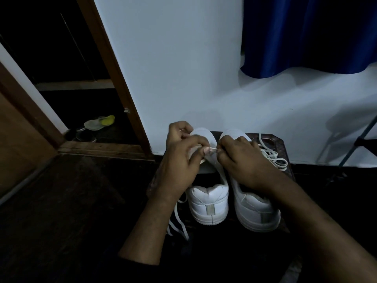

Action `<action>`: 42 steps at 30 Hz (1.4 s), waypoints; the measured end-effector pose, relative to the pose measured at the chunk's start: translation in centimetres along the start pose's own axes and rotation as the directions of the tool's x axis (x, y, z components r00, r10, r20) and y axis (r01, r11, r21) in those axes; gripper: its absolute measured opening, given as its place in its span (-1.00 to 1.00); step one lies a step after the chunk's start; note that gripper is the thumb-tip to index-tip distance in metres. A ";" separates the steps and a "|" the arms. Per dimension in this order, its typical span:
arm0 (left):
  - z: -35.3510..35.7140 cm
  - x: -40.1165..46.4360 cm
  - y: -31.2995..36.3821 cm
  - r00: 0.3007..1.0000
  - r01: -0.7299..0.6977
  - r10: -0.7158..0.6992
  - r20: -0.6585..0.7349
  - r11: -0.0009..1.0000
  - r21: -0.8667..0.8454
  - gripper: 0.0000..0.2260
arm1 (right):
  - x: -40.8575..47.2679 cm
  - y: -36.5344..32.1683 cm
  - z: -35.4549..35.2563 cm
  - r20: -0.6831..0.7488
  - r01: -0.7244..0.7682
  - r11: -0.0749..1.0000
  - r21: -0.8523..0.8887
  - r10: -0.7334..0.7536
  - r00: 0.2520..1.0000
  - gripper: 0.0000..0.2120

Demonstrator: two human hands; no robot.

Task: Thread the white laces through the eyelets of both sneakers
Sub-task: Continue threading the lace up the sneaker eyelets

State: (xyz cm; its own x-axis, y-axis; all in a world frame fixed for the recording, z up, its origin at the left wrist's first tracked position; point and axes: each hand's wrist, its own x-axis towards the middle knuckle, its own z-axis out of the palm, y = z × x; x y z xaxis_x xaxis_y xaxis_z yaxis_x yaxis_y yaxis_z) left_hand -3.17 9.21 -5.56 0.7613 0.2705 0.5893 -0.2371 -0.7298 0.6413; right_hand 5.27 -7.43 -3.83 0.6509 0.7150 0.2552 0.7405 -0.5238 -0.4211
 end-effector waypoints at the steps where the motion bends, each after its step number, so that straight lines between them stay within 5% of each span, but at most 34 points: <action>1: 0.1 -0.1 -0.1 0.989 0.148 -0.147 0.022 0.978 -0.144 -0.95 | 0.0 0.1 0.0 0.003 -0.015 1.000 -0.012 0.015 1.000 -0.82; 4: 0.4 -0.2 -0.5 0.903 0.429 -0.384 0.193 0.828 -0.360 -0.89 | 0.0 0.2 0.0 0.002 -0.048 0.998 -0.028 0.048 0.999 -0.86; 10: 1.1 -0.2 0.9 0.935 0.346 -0.290 0.204 0.873 -0.344 -0.92 | -0.2 -0.3 -0.1 -0.010 0.023 0.992 0.125 -0.022 1.000 -0.66; 13: 0.9 -0.1 0.9 0.927 0.375 -0.330 0.180 0.848 -0.375 -0.93 | -0.1 0.0 0.3 -0.031 0.043 0.999 0.017 -0.042 0.999 -0.72; 18: -0.8 -0.5 0.0 0.962 0.236 -0.230 0.148 0.971 -0.027 -0.86 | 0.4 0.8 0.1 -0.303 -0.079 0.984 0.161 0.125 0.945 -0.92; 21: -2.1 -0.7 0.4 0.966 0.197 -0.198 0.167 0.980 0.020 -0.81 | 0.4 1.0 0.2 -0.338 -0.073 0.984 0.162 0.125 0.933 -0.83; 28: -2.6 -0.9 0.7 0.971 0.123 -0.136 0.197 0.989 0.079 -0.75 | -0.2 -0.6 -0.3 -0.023 0.121 0.986 -0.113 -0.124 0.992 -0.59; 37: -2.1 -1.0 1.3 0.992 -0.123 0.121 0.032 0.903 0.412 -0.96 | 0.0 -0.1 -0.2 -0.167 0.032 0.998 -0.046 -0.039 0.985 -0.84; 40: -2.0 -0.6 1.4 0.984 0.083 -0.077 -0.158 0.996 0.028 -0.93 | 0.0 0.3 0.0 -0.189 -0.008 1.000 0.002 0.008 0.982 -0.82; 41: -2.2 -0.4 1.6 0.942 0.207 -0.257 -0.214 0.950 -0.232 -0.91 | 0.0 0.4 0.0 -0.197 -0.015 1.000 0.013 0.018 0.980 -0.82; 42: -2.5 -0.1 2.0 0.871 0.294 -0.450 -0.197 0.799 -0.525 -0.89 | 0.1 0.5 0.1 -0.205 -0.024 0.999 0.027 0.029 0.978 -0.81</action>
State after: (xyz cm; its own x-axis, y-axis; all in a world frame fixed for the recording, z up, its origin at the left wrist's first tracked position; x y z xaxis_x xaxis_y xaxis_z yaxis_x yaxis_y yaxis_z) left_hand -5.29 9.28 -3.09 0.6511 0.6874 0.3219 -0.2826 -0.1741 0.9433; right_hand 5.68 -7.59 -4.07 0.6925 0.5894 0.4159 0.7200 -0.5279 -0.4506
